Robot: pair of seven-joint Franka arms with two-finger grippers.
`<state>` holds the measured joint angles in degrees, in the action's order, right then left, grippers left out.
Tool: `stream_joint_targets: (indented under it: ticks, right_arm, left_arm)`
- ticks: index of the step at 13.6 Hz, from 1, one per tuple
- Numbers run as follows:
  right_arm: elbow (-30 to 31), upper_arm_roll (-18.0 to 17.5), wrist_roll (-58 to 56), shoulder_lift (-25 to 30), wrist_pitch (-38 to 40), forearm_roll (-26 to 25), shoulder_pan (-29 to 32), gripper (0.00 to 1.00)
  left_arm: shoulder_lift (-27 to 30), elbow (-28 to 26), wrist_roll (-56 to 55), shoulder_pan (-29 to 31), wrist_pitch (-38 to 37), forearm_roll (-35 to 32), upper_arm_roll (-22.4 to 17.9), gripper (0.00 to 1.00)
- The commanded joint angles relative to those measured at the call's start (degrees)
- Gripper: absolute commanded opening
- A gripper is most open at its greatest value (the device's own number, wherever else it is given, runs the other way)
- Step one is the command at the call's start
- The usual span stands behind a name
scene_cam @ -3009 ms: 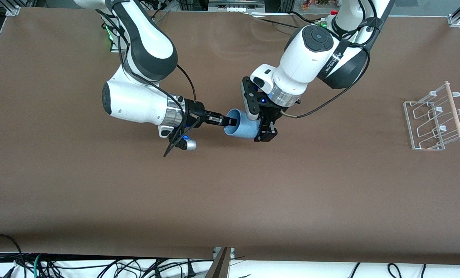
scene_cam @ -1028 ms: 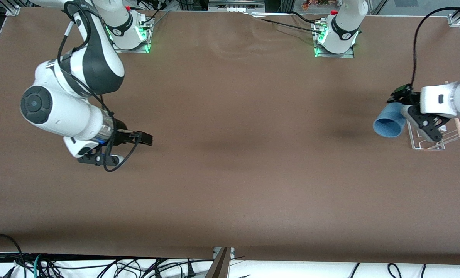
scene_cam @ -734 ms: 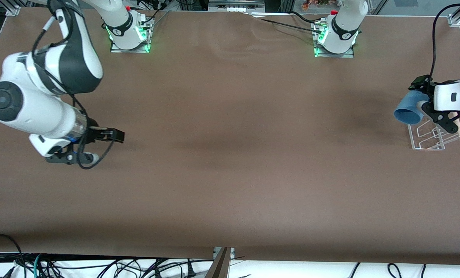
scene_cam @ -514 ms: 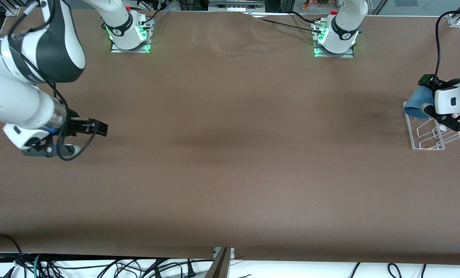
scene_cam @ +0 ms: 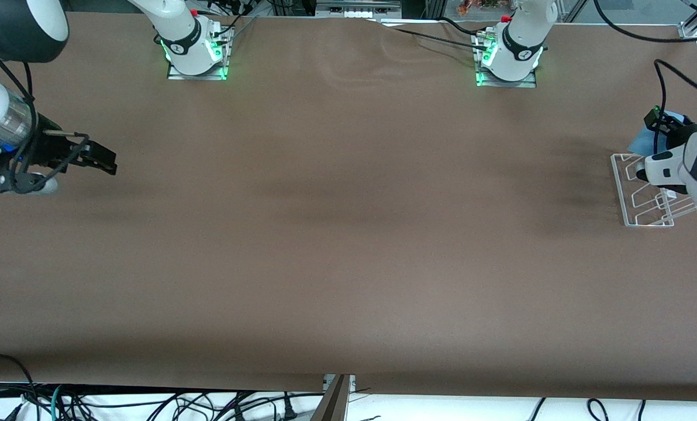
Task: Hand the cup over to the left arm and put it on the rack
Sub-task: 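Lower the cup onto the rack while the right gripper withdraws, then hang the cup on a rack peg with the left gripper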
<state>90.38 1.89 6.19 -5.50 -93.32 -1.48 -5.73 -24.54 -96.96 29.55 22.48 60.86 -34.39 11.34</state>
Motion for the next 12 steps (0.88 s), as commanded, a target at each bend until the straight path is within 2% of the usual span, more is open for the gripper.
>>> stream_joint_targets:
  ticks: [1,3,6,10,12]
  right_arm:
    - [2.8,-1.8,-0.5,4.6,-0.4,-1.1,2.7,1.0]
    - [2.9,-1.8,-0.6,5.1,-0.6,-1.2,5.1,1.0]
    - [2.6,-2.0,-3.4,5.1,1.5,-3.5,5.2,1.0]
    - [-1.9,-1.8,-4.8,2.1,3.3,-3.3,4.8,1.0]
    - [-2.1,-1.8,-4.8,1.5,3.3,-3.0,4.9,1.0]
  left_arm:
    - [-0.1,-4.4,-1.0,1.2,-1.4,-5.7,0.8,0.0]
    - [-0.1,-5.7,-0.8,1.3,-2.6,-8.4,0.8,0.0]
    - [-0.3,-7.2,-0.2,1.3,-4.0,-12.2,0.8,0.0]
    - [-2.5,-7.2,0.5,1.0,-6.1,-16.0,0.9,0.0]
    - [-3.8,-7.3,2.2,0.8,-6.5,-17.4,0.9,0.0]
